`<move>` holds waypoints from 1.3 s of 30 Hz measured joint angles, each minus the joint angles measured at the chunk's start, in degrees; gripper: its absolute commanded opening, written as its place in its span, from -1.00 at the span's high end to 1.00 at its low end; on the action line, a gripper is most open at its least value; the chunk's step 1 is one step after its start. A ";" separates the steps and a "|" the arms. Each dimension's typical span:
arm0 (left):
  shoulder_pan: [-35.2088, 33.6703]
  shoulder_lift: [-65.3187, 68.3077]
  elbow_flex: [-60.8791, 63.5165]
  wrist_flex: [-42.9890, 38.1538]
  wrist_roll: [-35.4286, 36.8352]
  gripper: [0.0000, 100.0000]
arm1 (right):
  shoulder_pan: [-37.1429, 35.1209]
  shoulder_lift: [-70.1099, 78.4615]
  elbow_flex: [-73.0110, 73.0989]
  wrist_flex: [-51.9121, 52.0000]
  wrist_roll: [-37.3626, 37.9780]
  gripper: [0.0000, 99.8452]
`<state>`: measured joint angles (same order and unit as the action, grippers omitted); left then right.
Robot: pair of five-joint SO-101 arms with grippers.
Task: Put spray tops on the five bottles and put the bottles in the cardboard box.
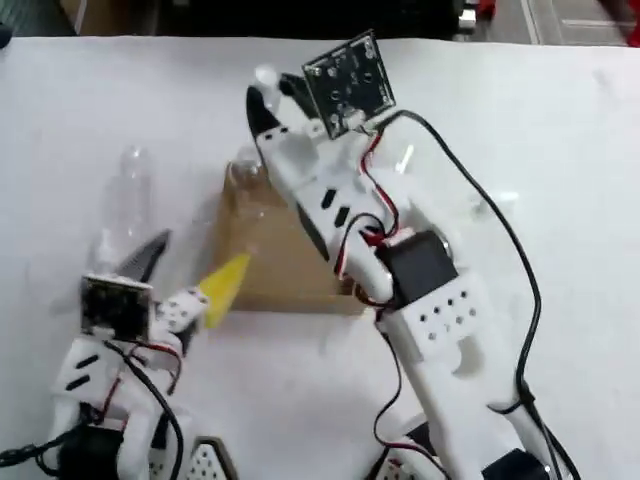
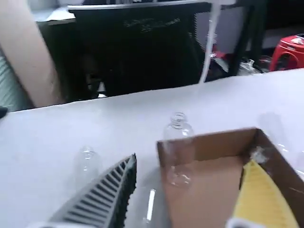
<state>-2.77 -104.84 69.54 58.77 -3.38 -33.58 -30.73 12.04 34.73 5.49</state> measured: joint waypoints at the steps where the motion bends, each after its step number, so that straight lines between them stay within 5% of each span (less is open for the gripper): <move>1: -2.90 0.00 0.00 -1.05 0.26 0.41 | 0.00 0.53 -0.44 -0.18 0.00 0.97; 6: -15.38 -0.09 1.14 -7.03 8.79 0.51 | 0.00 6.07 -5.98 0.18 0.00 0.97; 10: -19.16 0.00 6.68 -14.42 13.98 0.52 | 0.00 12.48 -13.45 4.40 0.00 0.97; 17: -19.52 0.44 11.43 -21.80 15.12 0.52 | 0.26 21.27 -26.46 13.27 2.20 0.97; 39: -19.52 0.44 11.43 -21.98 15.30 0.52 | -0.62 31.12 -28.92 14.24 4.31 0.97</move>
<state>-22.29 -104.40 80.97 36.79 11.91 -34.20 0.40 -16.88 48.97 9.80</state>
